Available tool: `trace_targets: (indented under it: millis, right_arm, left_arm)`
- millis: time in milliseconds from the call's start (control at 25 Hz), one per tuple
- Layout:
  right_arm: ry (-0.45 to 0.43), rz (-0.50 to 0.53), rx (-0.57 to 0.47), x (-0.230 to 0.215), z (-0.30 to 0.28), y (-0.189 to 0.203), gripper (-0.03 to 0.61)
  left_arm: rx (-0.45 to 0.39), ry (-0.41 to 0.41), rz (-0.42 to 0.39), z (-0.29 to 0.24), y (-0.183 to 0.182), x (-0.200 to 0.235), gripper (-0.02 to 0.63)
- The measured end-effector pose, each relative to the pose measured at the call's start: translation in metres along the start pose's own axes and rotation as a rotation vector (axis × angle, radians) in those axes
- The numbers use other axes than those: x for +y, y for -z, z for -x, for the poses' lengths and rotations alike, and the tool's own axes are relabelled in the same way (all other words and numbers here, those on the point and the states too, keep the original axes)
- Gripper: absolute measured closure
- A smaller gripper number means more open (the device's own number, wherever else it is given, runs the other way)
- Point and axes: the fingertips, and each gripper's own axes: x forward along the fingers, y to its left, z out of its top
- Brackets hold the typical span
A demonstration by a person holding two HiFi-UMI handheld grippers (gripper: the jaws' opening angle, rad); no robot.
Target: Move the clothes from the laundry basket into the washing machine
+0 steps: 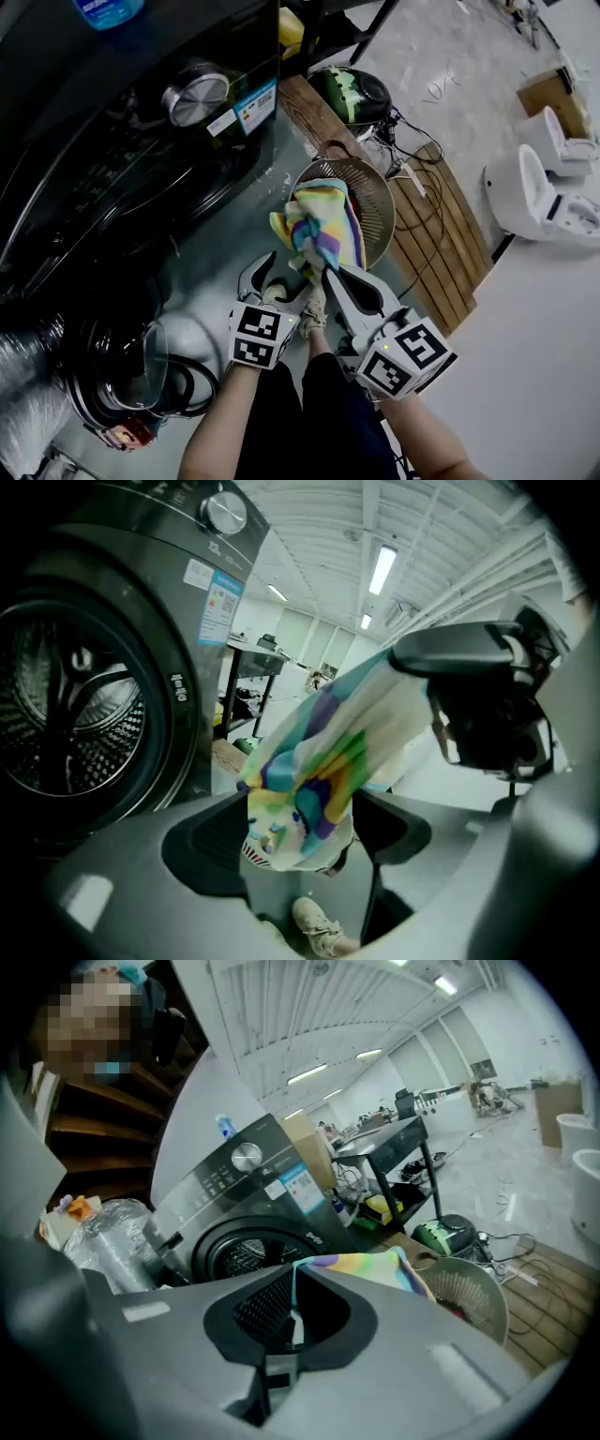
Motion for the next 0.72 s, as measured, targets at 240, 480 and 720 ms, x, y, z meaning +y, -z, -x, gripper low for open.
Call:
trace_targets:
  millis: [240, 480, 720]
  right_arm:
    - [-0.183, 0.056, 0.036, 0.063, -0.002, -0.011, 0.548]
    - [-0.324, 0.079, 0.060, 0.099, -0.005, -0.013, 0.548]
    - [-0.325, 0.226, 0.114, 0.090, -0.021, 0.005, 0.548]
  left_arm:
    - [-0.075, -0.018, -0.028, 0.020, -0.014, 0.022, 0.157]
    - [-0.165, -0.014, -0.025, 0.034, -0.027, 0.024, 0.364]
    - [-0.187, -0.084, 0.075, 0.050, -0.005, 0.038, 0.472]
